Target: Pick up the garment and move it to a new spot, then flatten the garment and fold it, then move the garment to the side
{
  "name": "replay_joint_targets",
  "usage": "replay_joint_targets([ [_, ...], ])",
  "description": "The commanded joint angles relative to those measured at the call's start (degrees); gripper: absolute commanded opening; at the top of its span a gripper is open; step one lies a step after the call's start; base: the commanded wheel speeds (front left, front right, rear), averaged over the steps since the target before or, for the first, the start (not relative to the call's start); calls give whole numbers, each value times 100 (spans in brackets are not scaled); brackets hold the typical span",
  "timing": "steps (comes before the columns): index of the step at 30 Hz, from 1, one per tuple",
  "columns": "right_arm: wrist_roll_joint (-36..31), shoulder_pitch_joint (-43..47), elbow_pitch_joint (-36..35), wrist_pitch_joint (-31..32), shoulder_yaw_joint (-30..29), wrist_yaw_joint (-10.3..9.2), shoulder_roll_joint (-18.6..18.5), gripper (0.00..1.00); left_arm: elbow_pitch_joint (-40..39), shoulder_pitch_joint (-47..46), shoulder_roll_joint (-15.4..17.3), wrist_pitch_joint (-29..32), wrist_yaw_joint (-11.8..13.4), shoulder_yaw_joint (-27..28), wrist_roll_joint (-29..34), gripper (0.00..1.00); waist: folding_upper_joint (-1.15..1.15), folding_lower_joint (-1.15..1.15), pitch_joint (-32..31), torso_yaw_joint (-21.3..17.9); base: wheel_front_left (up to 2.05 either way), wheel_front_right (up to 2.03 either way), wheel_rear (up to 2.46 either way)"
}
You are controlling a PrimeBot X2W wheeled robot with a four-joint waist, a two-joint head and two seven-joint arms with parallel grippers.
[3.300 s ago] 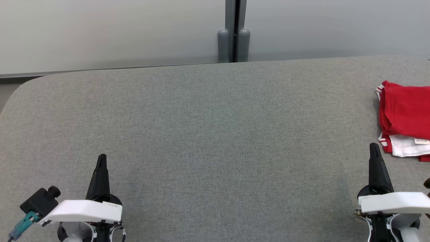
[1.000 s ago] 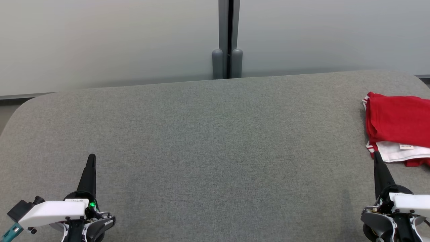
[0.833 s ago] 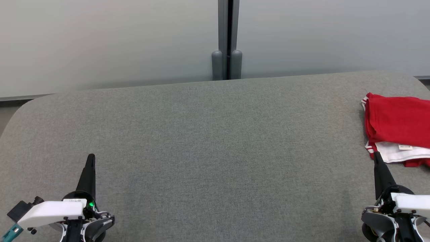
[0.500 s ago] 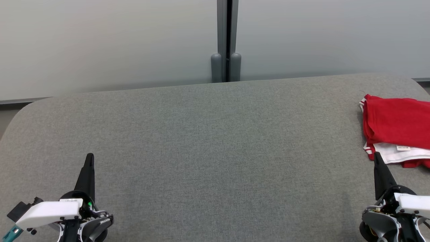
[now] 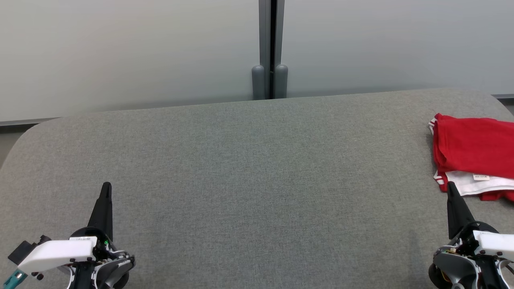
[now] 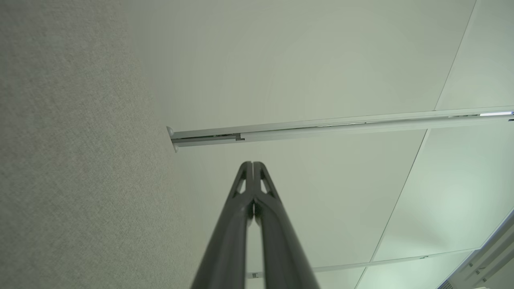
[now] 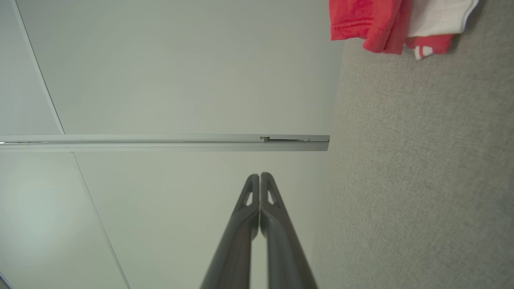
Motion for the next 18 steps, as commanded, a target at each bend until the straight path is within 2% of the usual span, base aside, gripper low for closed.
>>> replay_joint_targets([
  [1, -15, -34, 2, 32, -17, 2, -5, 0, 7, -68, 28, 14, -44, 22, -11, 0, 0, 0, 0, 0, 0, 0, 0],
  [18, -45, -37, 4, 56, -47, 2, 12, 0, 7, -70, 20, 15, -45, 30, 0, 0, 0, 0, 0, 0, 0, 0, 0],
])
